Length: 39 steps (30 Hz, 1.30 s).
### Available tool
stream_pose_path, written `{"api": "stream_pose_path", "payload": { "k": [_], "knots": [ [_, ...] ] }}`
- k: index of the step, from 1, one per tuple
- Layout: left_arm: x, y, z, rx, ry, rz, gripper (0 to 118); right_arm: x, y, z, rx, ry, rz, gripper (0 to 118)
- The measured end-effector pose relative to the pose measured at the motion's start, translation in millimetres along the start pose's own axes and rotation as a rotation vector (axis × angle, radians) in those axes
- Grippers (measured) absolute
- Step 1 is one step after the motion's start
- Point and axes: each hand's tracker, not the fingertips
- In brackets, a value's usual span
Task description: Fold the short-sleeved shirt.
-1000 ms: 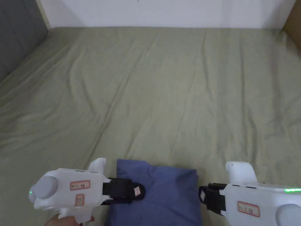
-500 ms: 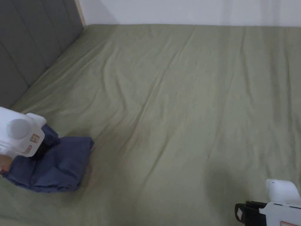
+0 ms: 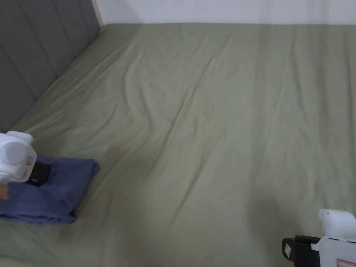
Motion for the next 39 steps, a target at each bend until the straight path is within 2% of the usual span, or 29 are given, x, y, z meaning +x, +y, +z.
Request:
{"api": "stream_pose_path", "payload": {
  "k": [1, 2, 3, 4, 5, 8, 11, 15, 17, 20, 24, 28, 30, 31, 34, 37, 39],
  "knots": [
    [1, -3, 10, 0.033, -0.026, 0.019, 85, 1, -1, 3, 0.006, 0.000, -0.005, 0],
    [4, -6, 26, 0.073, -0.064, 0.045, 72, 2, -2, 5, 0.011, 0.003, -0.009, 0],
    [9, -11, 42, 0.097, -0.107, 0.084, 41, 3, -3, 8, 0.017, 0.006, -0.013, 0],
    [12, -16, 53, 0.119, -0.149, 0.122, 4, 6, -6, 10, 0.023, 0.008, -0.017, 0],
    [17, -23, 68, 0.143, -0.231, 0.149, 1, 7, -8, 14, 0.029, 0.013, -0.020, 0],
    [36, -35, 99, 0.190, -0.390, 0.132, 0, 7, -15, 23, 0.048, 0.018, -0.015, 0],
    [67, -50, 141, 0.296, -0.332, 0.118, 0, 8, -21, 34, 0.076, 0.002, 0.000, 0],
    [102, -73, 200, 0.397, -0.419, 0.174, 0, 11, -30, 54, 0.130, 0.023, -0.016, 0],
    [120, -87, 227, 0.455, -0.448, 0.152, 0, 17, -37, 59, 0.168, 0.010, 0.002, 0],
    [146, -103, 266, 0.542, -0.444, 0.098, 0, 14, -39, 81, 0.227, -0.036, 0.035, 0],
    [175, -126, 313, 0.636, -0.492, 0.081, 0, 15, -37, 107, 0.330, -0.081, 0.025, 0],
    [195, -142, 344, 0.762, -0.518, 0.111, 0, 2, -33, 137, 0.464, -0.205, 0.093, 0],
    [205, -152, 362, 0.862, -0.480, 0.094, 0, -5, -30, 152, 0.534, -0.287, 0.066, 0],
    [207, -152, 372, 0.886, -0.459, 0.085, 0, -7, -27, 158, 0.563, -0.303, 0.067, 0],
    [210, -155, 387, 0.939, -0.513, 0.077, 0, -14, -18, 179, 0.641, -0.315, 0.048, 0],
    [219, -155, 398, 1.013, -0.410, 0.077, 0, -23, -17, 201, 0.758, -0.359, 0.056, 0],
    [218, -160, 404, 1.033, -0.457, 0.155, 0, -32, -20, 213, 0.838, -0.400, 0.072, 0]
  ]
}}
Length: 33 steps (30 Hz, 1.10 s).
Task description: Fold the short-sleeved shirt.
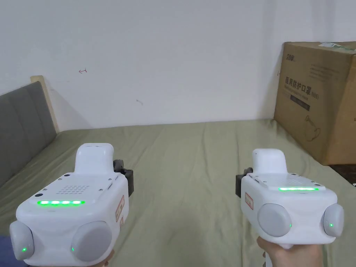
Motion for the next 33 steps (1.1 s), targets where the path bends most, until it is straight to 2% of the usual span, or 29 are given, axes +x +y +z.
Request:
{"api": "stream_pose_path", "payload": {
  "k": [3, 7, 11, 12, 13, 15, 16, 17, 18, 19, 22, 26, 33],
  "knots": [
    [0, -5, 3, 0.029, -0.006, 0.042, 0, -4, 4, 10, 0.072, -0.036, 0.056, 0],
    [-1, -7, 1, 0.021, 0.031, 0.011, 0, -7, 3, 21, 0.092, -0.031, 0.041, 0],
    [-2, -6, 2, 0.032, 0.035, 0.016, 2, -11, 2, 26, 0.113, -0.024, 0.068, 0],
    [-3, -6, 1, 0.035, 0.047, 0.014, 10, -13, 2, 26, 0.112, -0.025, 0.078, 2],
    [-4, -4, 1, 0.033, 0.044, 0.011, 31, -13, 3, 27, 0.110, -0.026, 0.081, 17],
    [-5, -2, 1, 0.019, 0.024, 0.012, 66, -13, 3, 29, 0.111, -0.004, 0.075, 59],
    [-6, -1, 2, 0.023, 0.014, 0.016, 88, -14, 3, 30, 0.108, 0.000, 0.069, 86],
    [-5, -2, 2, 0.029, 0.020, 0.017, 103, -13, 2, 28, 0.109, 0.005, 0.060, 97],
    [-4, -1, 2, 0.031, 0.042, 0.010, 113, -13, 1, 30, 0.124, 0.003, 0.054, 102],
    [-4, -1, 3, 0.035, 0.054, 0.005, 117, -14, 0, 32, 0.135, -0.005, 0.055, 106],
    [-6, 4, 5, 0.048, 0.055, 0.007, 117, -14, 1, 31, 0.147, -0.004, 0.073, 107],
    [-4, 4, 2, 0.044, 0.060, 0.004, 117, -12, 5, 33, 0.159, 0.001, 0.057, 112],
    [5, 4, 5, 0.055, 0.083, -0.044, 116, -8, 7, 32, 0.162, -0.001, 0.050, 112]
  ]
}}
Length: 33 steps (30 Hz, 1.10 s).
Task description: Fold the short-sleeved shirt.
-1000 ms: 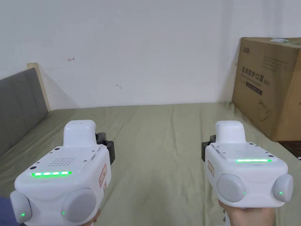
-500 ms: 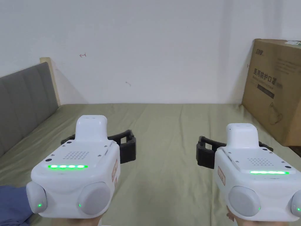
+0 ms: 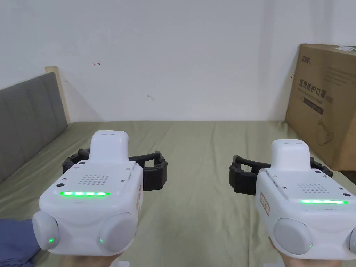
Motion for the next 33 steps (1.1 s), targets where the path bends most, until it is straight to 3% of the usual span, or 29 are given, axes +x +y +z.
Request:
{"api": "stream_pose_path", "payload": {
  "k": [20, 33],
  "knots": [
    [6, 5, -8, -0.057, -0.034, 0.010, 116, 5, -4, -5, -0.030, 0.009, -0.008, 112],
    [10, 2, -13, -0.101, 0.074, -0.009, 116, 8, -10, -7, -0.052, 0.018, -0.036, 112]
  ]
}}
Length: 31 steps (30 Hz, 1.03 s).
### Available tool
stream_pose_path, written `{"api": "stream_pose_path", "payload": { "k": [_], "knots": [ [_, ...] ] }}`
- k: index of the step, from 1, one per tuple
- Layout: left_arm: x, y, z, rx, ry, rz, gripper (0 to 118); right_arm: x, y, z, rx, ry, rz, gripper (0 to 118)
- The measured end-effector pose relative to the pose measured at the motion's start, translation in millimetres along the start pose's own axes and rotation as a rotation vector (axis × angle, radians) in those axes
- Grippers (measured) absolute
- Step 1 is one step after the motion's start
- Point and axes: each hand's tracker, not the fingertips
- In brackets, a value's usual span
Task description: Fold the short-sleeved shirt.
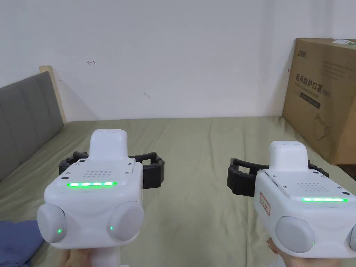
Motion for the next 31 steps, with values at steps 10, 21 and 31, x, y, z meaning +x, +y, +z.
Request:
{"api": "stream_pose_path", "payload": {
  "k": [10, 21, 31],
  "knots": [
    [-1.8, -0.1, -0.4, -0.047, -0.046, 0.039, 116, 0.3, -1.5, -2.8, -0.019, 0.001, -0.004, 112],
    [3.3, -3.0, -1.4, -0.078, -0.043, 0.018, 116, -0.1, -6.7, -5.0, -0.042, 0.006, -0.003, 112],
    [1.8, -1.7, -4.3, -0.087, -0.049, 0.039, 116, 2.5, -7.6, -5.0, -0.046, 0.003, -0.006, 112]
  ]
}}
